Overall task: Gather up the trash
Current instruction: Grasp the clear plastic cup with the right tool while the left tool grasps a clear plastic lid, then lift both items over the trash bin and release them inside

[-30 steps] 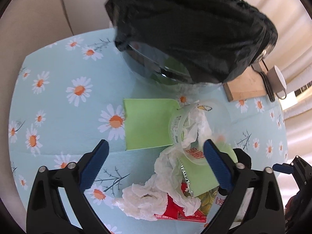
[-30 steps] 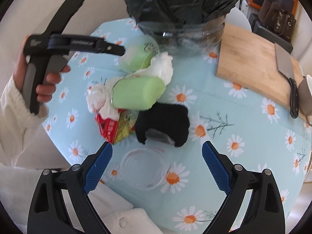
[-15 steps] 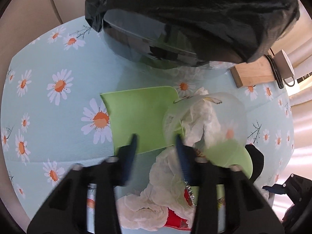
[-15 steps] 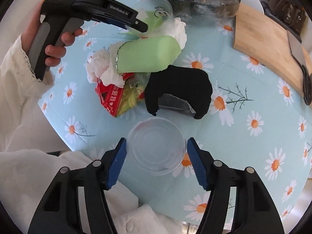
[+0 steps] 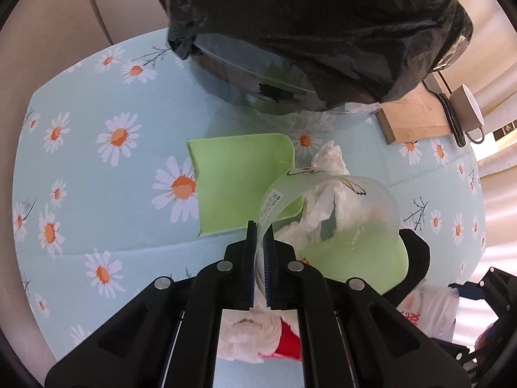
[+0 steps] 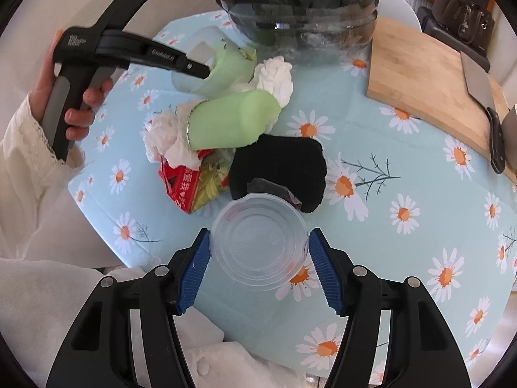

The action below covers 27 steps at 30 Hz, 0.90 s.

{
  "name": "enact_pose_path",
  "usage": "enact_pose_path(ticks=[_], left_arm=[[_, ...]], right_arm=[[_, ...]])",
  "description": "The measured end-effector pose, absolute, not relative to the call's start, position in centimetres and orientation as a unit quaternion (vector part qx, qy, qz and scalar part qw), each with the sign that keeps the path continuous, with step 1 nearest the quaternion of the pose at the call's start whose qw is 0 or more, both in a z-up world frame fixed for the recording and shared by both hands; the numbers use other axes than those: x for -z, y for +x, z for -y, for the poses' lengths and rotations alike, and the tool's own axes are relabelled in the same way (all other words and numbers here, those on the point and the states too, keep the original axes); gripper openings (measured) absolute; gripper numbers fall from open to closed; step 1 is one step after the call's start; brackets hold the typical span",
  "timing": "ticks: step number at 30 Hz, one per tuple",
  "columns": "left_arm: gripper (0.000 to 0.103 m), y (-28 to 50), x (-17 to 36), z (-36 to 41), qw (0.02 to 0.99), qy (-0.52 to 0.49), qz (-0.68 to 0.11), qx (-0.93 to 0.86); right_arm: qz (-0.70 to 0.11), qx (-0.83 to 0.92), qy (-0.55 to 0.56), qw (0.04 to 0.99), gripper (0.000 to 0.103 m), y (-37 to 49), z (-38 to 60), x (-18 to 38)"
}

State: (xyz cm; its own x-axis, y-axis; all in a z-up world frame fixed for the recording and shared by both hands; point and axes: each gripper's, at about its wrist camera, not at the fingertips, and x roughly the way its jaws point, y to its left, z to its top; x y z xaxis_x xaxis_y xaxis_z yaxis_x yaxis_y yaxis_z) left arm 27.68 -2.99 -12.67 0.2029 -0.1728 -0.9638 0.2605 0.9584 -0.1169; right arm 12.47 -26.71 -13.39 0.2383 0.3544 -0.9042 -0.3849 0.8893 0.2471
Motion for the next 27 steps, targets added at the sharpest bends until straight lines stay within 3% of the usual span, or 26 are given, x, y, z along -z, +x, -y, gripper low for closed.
enact_pose_path(ticks=[27], left_arm=[[0.005,19.6,6.5,-1.1,0.805,0.013,-0.592,0.036]], right_arm=[[-0.467,-0.281,-0.018,0.838,0.058,15.0,29.7,5.3]])
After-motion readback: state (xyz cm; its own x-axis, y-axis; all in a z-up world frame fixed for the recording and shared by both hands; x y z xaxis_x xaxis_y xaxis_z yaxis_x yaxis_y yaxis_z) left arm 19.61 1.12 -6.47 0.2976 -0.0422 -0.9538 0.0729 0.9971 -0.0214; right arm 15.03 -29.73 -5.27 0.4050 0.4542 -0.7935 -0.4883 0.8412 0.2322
